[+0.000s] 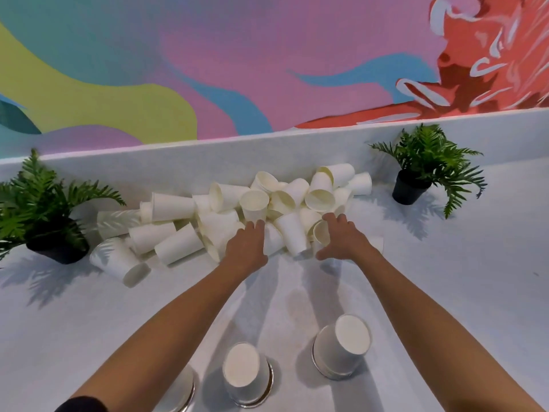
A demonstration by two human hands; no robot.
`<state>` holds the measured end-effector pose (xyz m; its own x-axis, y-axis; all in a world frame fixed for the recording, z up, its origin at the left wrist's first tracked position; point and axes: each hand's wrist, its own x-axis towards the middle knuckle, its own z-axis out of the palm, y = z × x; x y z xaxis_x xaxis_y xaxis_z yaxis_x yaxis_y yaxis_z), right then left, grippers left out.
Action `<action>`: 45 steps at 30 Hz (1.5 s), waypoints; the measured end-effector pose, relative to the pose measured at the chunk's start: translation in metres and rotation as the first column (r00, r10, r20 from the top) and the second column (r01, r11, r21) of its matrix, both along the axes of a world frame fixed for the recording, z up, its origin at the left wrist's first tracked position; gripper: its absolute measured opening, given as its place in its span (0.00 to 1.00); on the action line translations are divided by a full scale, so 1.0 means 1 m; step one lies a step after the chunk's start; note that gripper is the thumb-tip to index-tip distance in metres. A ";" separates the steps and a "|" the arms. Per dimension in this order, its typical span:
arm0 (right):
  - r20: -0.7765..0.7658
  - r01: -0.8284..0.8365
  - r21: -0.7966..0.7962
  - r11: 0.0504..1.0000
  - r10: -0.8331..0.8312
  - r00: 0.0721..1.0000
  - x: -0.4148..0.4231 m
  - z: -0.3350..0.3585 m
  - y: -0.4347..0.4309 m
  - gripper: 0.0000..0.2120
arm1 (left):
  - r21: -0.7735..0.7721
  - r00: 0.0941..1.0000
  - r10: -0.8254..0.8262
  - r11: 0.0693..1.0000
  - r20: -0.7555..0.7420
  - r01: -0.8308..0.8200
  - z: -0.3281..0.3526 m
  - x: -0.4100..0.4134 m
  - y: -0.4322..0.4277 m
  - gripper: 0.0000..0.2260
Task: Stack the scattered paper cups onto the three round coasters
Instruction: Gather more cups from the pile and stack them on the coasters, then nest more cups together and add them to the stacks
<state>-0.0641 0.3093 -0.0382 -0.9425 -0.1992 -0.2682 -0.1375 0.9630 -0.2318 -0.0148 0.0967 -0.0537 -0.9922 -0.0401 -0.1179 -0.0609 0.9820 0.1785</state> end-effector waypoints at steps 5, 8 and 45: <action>-0.016 -0.024 0.095 0.995 0.026 1.000 -0.003 0.000 -0.004 0.45 | 0.011 0.999 -0.006 1.000 0.042 0.006 -0.009 0.000 0.001 0.30; -0.033 -0.043 0.125 0.991 0.047 0.998 -0.002 0.000 -0.007 0.42 | 0.059 0.998 0.006 0.998 0.063 -0.009 -0.008 0.003 -0.002 0.31; -0.201 0.087 -0.593 0.801 -0.251 0.947 0.093 0.092 -0.060 0.38 | 0.219 0.972 -0.225 0.954 0.066 0.205 0.162 0.166 -0.014 0.24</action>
